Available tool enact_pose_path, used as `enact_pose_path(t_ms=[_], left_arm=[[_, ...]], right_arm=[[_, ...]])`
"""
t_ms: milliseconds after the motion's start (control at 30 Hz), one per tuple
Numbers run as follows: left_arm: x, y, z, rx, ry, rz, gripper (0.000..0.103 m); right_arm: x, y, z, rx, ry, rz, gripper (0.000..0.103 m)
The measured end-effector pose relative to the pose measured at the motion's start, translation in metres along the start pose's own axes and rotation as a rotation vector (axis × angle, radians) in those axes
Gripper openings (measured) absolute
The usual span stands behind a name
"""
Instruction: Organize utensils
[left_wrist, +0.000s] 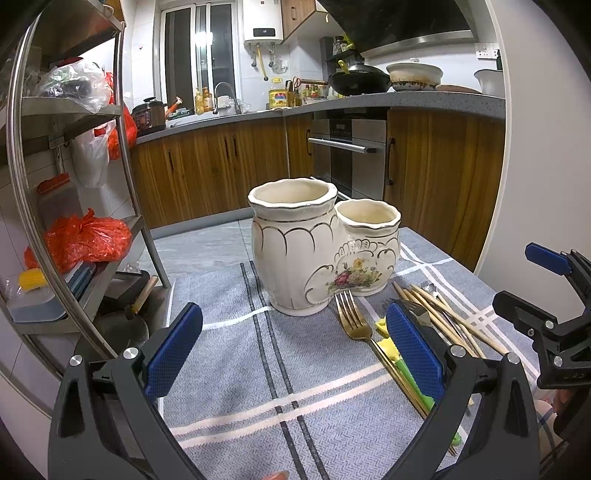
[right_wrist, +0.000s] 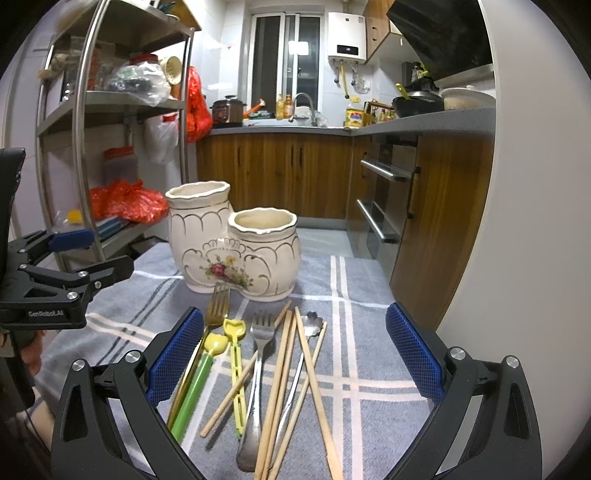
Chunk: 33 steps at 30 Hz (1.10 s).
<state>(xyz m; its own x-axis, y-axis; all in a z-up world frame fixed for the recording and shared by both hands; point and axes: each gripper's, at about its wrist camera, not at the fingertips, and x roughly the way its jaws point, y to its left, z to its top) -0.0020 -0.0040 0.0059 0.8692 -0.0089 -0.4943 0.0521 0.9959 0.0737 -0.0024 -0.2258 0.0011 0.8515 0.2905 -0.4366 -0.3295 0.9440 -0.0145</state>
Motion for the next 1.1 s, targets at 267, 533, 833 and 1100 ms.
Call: enact_pose_path(t_ms=[267, 533, 833, 1100], left_arm=[[0.0001, -0.0016, -0.0007, -0.002, 0.004, 0.001, 0.098], [0.0006, 0.0, -0.0022, -0.004, 0.004, -0.002, 0.098], [0.0012, -0.0011, -0.0029, -0.004, 0.006, -0.002, 0.098], [0.0049, -0.0046, -0.0059, -0.004, 0.015, 0.009, 0.098]], right_arm=[[0.0014, -0.0029, -0.0042, 0.004, 0.003, -0.004, 0.098], [0.0017, -0.0024, -0.0043, 0.004, 0.002, -0.005, 0.098], [0.0028, -0.0023, -0.005, 0.006, 0.004, -0.006, 0.098], [0.0037, -0.0033, -0.0073, 0.005, 0.003, -0.003, 0.098]])
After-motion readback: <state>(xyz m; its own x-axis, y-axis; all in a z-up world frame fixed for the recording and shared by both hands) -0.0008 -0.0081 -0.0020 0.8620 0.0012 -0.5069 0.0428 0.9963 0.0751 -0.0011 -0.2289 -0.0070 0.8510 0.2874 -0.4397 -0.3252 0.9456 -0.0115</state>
